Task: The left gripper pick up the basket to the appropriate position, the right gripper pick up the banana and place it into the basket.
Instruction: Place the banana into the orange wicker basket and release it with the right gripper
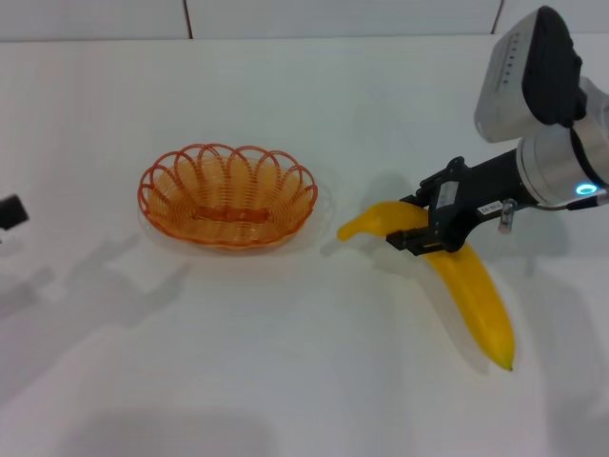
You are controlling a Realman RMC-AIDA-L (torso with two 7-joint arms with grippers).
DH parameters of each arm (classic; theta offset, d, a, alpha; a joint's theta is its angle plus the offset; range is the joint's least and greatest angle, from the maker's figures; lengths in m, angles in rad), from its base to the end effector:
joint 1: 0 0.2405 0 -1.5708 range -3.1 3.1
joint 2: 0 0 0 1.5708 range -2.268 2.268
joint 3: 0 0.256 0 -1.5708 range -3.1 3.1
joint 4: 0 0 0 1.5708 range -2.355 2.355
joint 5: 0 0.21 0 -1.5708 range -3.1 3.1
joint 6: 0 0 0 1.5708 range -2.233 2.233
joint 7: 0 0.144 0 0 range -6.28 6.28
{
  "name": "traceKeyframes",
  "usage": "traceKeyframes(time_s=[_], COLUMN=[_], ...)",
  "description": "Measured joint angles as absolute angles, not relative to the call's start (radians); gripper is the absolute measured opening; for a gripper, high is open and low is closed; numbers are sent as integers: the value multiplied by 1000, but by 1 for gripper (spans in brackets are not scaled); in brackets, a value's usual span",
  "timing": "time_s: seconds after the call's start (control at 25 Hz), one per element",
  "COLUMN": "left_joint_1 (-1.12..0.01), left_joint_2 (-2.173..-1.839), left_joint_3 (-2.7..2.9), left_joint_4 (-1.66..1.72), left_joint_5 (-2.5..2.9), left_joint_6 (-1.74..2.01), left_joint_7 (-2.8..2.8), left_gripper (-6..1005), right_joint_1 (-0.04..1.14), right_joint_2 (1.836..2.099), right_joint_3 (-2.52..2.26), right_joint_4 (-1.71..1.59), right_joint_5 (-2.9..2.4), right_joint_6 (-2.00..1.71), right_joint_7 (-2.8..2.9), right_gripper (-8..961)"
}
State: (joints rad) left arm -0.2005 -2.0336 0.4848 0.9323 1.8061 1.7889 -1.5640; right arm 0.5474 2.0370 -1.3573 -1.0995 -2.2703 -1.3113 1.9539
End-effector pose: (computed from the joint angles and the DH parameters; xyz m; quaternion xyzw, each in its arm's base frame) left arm -0.3256 0.2486 0.1081 -0.8607 -0.3028 -0.3234 0.2509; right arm 0.2134 0.3617 -0.0199 -0.9766 0.1578 -0.0693 0.1284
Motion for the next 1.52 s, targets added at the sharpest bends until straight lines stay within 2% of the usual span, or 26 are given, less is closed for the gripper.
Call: traceKeyframes(time_s=[0.72,1.52], left_joint_1=[-235,-287], left_joint_2=[-2045,-2043], left_joint_3=[501,592], left_joint_4=[981,970], left_joint_5=[1936,1937], left_joint_6=[1751,1727], left_joint_7=[-1519,-1520], left_gripper=[797,797], right_joint_1=[631,880], right_joint_2=[2040,2044], right_joint_3=[-1473,-1769], right_joint_4=[-1128,-1003], right_joint_5=[-2187,-2166], right_joint_6=[-1248,-929], right_joint_7=[1957,2049], right_gripper=[492,493])
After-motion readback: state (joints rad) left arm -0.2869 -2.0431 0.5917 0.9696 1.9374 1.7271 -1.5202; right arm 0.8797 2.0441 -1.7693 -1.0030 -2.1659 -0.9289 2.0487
